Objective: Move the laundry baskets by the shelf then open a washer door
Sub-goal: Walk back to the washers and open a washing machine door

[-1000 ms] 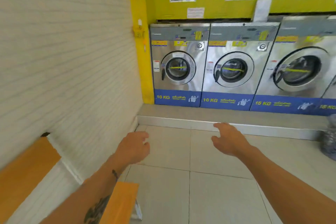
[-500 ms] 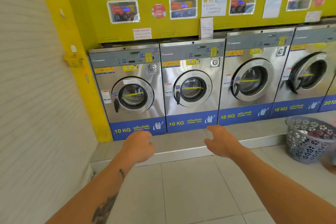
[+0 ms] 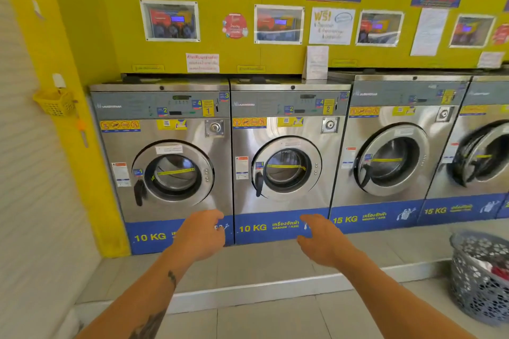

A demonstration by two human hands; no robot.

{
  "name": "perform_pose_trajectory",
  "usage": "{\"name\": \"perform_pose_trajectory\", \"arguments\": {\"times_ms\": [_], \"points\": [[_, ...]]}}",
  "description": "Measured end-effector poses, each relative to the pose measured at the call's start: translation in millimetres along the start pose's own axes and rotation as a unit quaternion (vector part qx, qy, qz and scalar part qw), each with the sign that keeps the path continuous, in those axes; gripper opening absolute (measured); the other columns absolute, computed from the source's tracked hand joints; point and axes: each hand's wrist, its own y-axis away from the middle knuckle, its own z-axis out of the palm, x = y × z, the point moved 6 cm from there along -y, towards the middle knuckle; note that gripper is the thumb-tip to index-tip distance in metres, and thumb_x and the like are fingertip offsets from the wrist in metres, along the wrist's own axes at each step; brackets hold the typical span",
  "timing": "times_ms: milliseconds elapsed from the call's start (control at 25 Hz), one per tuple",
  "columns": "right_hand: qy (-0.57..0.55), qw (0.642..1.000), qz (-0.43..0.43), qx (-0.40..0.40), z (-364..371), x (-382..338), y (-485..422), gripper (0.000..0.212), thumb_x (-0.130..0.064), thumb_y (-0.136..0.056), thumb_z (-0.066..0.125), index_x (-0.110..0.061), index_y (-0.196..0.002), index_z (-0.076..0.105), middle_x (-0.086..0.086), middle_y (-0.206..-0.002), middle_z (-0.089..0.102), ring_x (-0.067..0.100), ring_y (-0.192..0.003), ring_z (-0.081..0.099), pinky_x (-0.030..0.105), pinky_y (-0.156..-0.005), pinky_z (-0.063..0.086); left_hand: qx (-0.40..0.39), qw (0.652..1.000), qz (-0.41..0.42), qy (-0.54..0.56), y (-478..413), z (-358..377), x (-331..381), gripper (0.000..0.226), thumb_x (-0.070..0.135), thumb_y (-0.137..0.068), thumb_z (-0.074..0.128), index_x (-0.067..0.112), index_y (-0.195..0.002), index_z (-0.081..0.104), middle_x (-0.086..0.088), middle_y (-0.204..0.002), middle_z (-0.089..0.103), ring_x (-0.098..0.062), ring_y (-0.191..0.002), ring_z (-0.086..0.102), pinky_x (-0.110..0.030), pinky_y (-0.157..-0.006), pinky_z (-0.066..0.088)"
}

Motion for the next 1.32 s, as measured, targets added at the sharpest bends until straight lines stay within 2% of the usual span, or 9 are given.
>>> {"name": "perform_pose_trajectory", "arguments": {"times_ms": [80,160,440,600,760,920,1080,1200,1320], "points": [[-0.007,1.0,0.004,0.003,2.5,-1.3,-55.2,0.058,-0.03,-0.091,0.053,-0.016,-0.145,0.037,0.004,-0.147,0.041,0.024,-0.132,0.042,0.036,-0.109,0.035,0.008,1.0,0.009,0.012,-57.6,3.3,-4.7,0.014,0.02,-0.083,0.049,0.013,-0.09,0.059,-0.01,-0.097,0.066,-0.028,-0.08,0.062,-0.044,-0.077,0.053],[-0.012,1.0,0.016,0.004,5.8,-1.4,-113.0,0.058,-0.031,-0.092,0.054,-0.017,-0.145,0.036,0.003,-0.147,0.041,0.023,-0.132,0.042,0.036,-0.108,0.036,0.021,1.0,0.019,0.012,-121.0,1.0,-6.7,0.022,0.015,-0.083,0.049,0.01,-0.099,0.062,-0.011,-0.103,0.067,-0.026,-0.081,0.063,-0.044,-0.078,0.054],[-0.022,0.998,0.055,-0.018,32.5,17.3,-278.9,0.059,-0.031,-0.093,0.051,-0.019,-0.147,0.033,0.003,-0.152,0.034,0.024,-0.136,0.037,0.037,-0.109,0.035,0.005,0.997,0.072,-0.04,-302.6,27.3,3.9,0.032,0.013,-0.083,0.049,0.017,-0.111,0.064,-0.004,-0.111,0.066,-0.029,-0.102,0.06,-0.037,-0.084,0.05],[-0.029,0.998,0.047,-0.033,52.9,45.4,-388.7,0.06,-0.034,-0.092,0.052,-0.018,-0.147,0.034,0.004,-0.152,0.036,0.025,-0.135,0.04,0.039,-0.109,0.037,-0.023,0.997,0.069,-0.029,-406.0,71.1,8.4,0.038,0.018,-0.084,0.049,0.02,-0.119,0.062,-0.002,-0.122,0.063,-0.028,-0.112,0.058,-0.041,-0.093,0.049],[-0.076,0.989,0.074,-0.101,87.4,93.2,-491.2,0.057,-0.031,-0.091,0.053,-0.02,-0.145,0.037,0.005,-0.149,0.04,0.026,-0.125,0.05,0.038,-0.103,0.044,-0.039,0.998,0.044,-0.024,-510.8,114.0,18.8,0.044,0.016,-0.088,0.052,0.021,-0.131,0.055,-0.005,-0.135,0.056,-0.027,-0.118,0.055,-0.039,-0.1,0.046],[-0.072,0.979,0.079,-0.173,127.2,125.0,-578.3,0.053,-0.027,-0.094,0.049,-0.017,-0.145,0.036,0.008,-0.148,0.041,0.026,-0.132,0.043,0.038,-0.107,0.037,-0.048,0.997,0.057,-0.014,-601.9,150.0,31.0,0.053,0.013,-0.091,0.05,0.024,-0.143,0.042,-0.002,-0.144,0.044,-0.024,-0.125,0.049,-0.034,-0.103,0.039],[-0.065,0.967,0.082,-0.231,178.5,136.2,-639.6,0.056,-0.029,-0.095,0.048,-0.011,-0.145,0.033,0.012,-0.15,0.039,0.03,-0.135,0.039,0.04,-0.109,0.034,-0.073,0.988,0.119,-0.059,-667.1,185.6,39.5,0.062,0.003,-0.09,0.045,0.025,-0.147,0.035,0.0,-0.149,0.038,-0.022,-0.131,0.043,-0.03,-0.106,0.033],[-0.096,0.953,0.082,-0.277,220.1,138.8,-668.3,0.065,-0.03,-0.095,0.049,-0.012,-0.151,0.022,0.011,-0.155,0.03,0.028,-0.141,0.031,0.035,-0.111,0.027,-0.115,0.98,0.137,-0.081,-698.9,209.6,36.5,0.067,0.0,-0.088,0.045,0.029,-0.148,0.033,0.003,-0.145,0.041,-0.022,-0.127,0.046,-0.038,-0.105,0.04],[-0.161,0.946,0.093,-0.267,246.0,134.3,-686.8,0.063,-0.036,-0.092,0.054,-0.016,-0.147,0.032,0.009,-0.149,0.041,0.028,-0.134,0.041,0.035,-0.105,0.034,-0.137,0.979,0.128,-0.083,-709.1,226.2,36.1,0.072,0.001,-0.089,0.047,0.033,-0.15,0.026,0.005,-0.142,0.042,-0.023,-0.121,0.05,-0.041,-0.098,0.045]]}}
